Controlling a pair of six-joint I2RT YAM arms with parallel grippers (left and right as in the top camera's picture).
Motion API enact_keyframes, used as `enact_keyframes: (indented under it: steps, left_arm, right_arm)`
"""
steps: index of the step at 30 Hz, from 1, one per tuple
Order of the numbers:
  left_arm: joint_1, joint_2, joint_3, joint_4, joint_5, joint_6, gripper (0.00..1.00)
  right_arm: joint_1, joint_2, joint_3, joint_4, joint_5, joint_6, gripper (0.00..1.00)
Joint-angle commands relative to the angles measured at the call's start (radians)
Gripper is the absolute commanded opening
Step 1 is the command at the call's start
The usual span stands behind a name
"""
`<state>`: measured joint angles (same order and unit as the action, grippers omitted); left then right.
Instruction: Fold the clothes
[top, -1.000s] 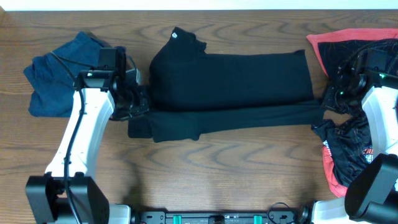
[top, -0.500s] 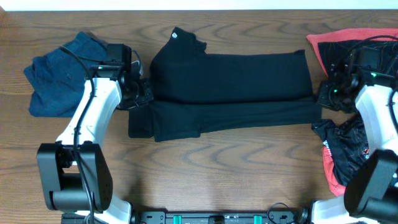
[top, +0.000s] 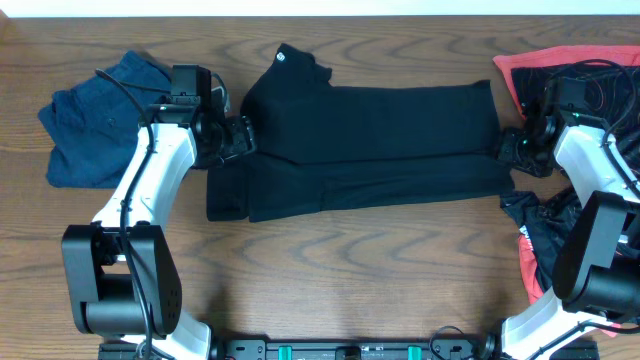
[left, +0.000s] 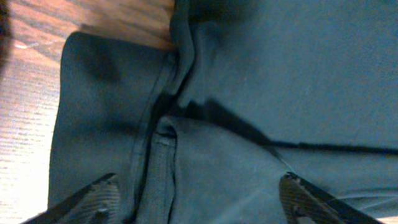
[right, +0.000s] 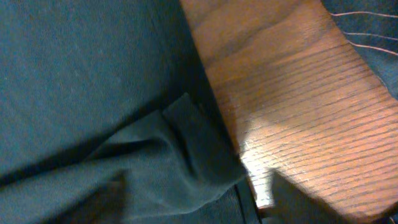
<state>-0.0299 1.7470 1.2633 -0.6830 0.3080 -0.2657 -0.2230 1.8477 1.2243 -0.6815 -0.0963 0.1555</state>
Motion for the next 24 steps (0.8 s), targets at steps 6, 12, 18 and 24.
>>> enact_keyframes:
  steps: [6, 12, 18, 24]
  left_arm:
    - [0.0, 0.013, -0.003, -0.12, -0.006, 0.0, 0.86]
    - [0.0, 0.013, -0.003, -0.146, -0.005, 0.002, 0.86]
    - [-0.003, 0.013, -0.003, -0.203, -0.005, 0.002, 0.85]
    - [-0.02, 0.013, -0.003, -0.248, -0.005, 0.002, 0.84]
  right_arm:
    - [0.014, 0.002, -0.003, -0.028, 0.01, 0.008, 0.87]
    - [0.013, 0.002, -0.003, -0.085, 0.014, 0.016, 0.91]
    - [0.013, 0.003, -0.007, -0.16, 0.085, 0.046, 0.88]
    - [0.013, 0.003, -0.01, -0.112, 0.039, -0.007, 0.72]
